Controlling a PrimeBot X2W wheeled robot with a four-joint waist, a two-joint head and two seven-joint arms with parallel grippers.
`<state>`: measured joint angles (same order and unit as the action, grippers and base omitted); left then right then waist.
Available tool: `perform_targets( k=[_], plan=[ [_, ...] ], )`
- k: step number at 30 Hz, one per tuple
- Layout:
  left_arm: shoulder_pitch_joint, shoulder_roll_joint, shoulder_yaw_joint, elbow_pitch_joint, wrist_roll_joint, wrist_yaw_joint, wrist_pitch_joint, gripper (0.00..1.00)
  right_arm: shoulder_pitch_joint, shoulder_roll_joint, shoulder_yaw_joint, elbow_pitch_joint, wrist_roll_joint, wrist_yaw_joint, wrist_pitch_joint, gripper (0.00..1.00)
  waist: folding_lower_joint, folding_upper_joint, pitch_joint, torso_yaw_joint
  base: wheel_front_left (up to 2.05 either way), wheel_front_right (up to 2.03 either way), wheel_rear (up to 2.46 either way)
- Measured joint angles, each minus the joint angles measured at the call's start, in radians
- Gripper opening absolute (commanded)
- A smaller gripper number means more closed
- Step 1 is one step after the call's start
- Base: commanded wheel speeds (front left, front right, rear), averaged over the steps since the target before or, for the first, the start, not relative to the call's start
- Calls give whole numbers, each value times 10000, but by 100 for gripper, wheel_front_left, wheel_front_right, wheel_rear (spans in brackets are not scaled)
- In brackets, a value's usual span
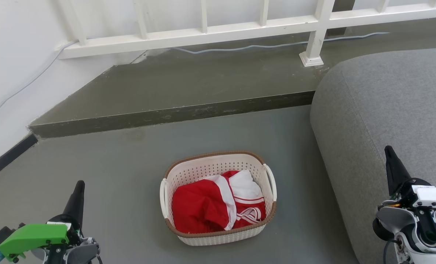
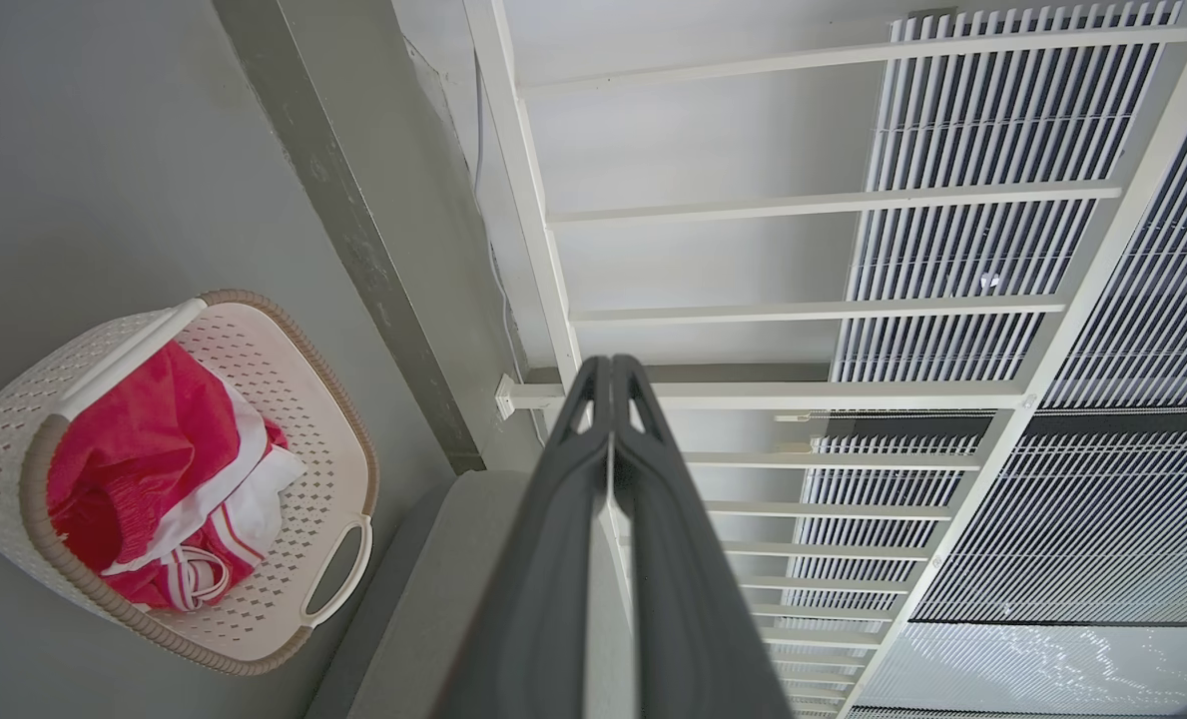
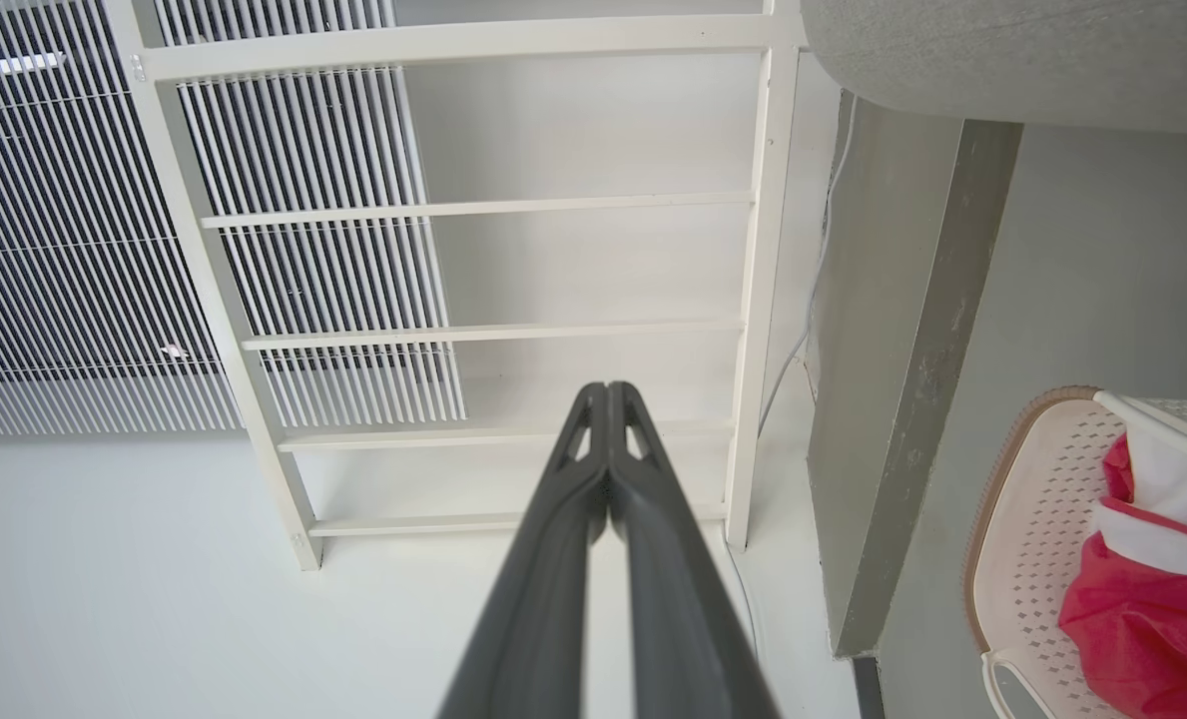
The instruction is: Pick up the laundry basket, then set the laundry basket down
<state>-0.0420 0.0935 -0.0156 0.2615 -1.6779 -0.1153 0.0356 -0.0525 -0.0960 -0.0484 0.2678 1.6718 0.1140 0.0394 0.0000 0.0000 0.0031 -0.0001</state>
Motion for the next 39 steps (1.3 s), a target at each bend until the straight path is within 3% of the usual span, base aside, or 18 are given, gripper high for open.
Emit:
perform_targets(
  k=[39],
  plan=[
    [-19, -2, 44, 115, 0, -6, 4, 0, -14, 17, -35, 79, 0, 2, 12, 0, 0, 0, -4, 0, 0, 0, 0]
  ],
)
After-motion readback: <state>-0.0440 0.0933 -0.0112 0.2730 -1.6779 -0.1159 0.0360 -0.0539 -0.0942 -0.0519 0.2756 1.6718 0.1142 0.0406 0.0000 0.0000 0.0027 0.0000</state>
